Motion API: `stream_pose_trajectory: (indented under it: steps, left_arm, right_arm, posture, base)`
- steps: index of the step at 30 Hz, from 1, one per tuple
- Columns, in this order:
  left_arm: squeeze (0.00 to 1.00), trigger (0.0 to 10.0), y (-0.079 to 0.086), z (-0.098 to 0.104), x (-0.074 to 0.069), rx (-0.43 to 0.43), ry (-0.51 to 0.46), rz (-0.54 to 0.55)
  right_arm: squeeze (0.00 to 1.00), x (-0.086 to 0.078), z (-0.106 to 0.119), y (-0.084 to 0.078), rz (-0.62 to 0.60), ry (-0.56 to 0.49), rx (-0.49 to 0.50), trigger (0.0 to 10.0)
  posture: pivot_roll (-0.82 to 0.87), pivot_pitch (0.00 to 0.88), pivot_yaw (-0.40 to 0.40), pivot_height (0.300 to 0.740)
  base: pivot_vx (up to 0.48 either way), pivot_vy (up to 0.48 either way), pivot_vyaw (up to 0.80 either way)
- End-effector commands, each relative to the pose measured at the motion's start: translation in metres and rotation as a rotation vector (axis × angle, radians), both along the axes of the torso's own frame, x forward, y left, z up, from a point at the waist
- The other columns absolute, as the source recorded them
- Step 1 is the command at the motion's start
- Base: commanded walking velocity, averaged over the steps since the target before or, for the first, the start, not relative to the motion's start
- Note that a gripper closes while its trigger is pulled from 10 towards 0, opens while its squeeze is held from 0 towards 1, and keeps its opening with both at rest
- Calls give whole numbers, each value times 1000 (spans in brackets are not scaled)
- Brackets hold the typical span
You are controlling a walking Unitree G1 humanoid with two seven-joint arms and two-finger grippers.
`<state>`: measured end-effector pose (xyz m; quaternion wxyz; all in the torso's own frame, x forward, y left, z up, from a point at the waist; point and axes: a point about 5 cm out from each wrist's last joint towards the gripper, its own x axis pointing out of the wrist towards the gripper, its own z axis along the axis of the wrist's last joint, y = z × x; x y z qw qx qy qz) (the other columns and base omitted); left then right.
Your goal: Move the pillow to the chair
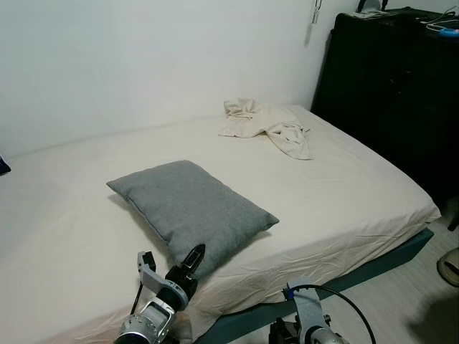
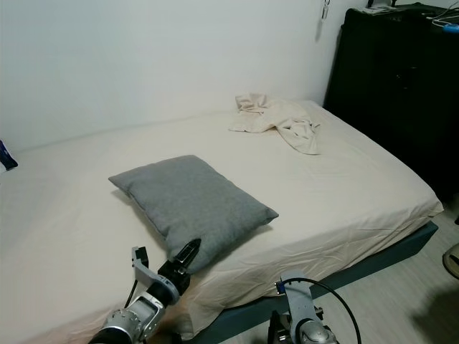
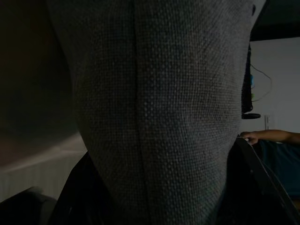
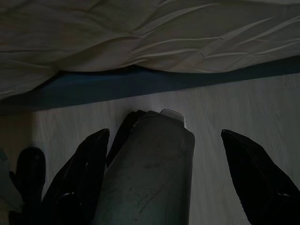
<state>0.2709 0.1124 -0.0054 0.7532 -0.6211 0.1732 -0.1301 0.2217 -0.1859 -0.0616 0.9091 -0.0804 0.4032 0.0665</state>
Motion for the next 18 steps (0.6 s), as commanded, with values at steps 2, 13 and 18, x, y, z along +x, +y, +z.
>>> stream_pose_trajectory:
  steps: [2, 13, 18]
  left_arm:
    - [0, 0, 0, 7, 5, -10, -48, -10]
    - [0, 0, -2, 10, 3, 19, -93, -56]
    - [0, 0, 2, 17, 7, 19, -127, -53]
  right_arm:
    - [0, -3, -3, 5, 21, 20, 2, 10000]
    - [0, -3, -3, 4, 29, 24, -3, 10000]
    - [0, -3, -3, 5, 32, 22, 3, 10000]
  posture:
    - [-54, 0, -2, 592]
    - [-51, 0, -6, 592]
    - [-47, 0, -5, 592]
  base:
    - [0, 0, 0]
    - [0, 0, 0]
    - [0, 0, 0]
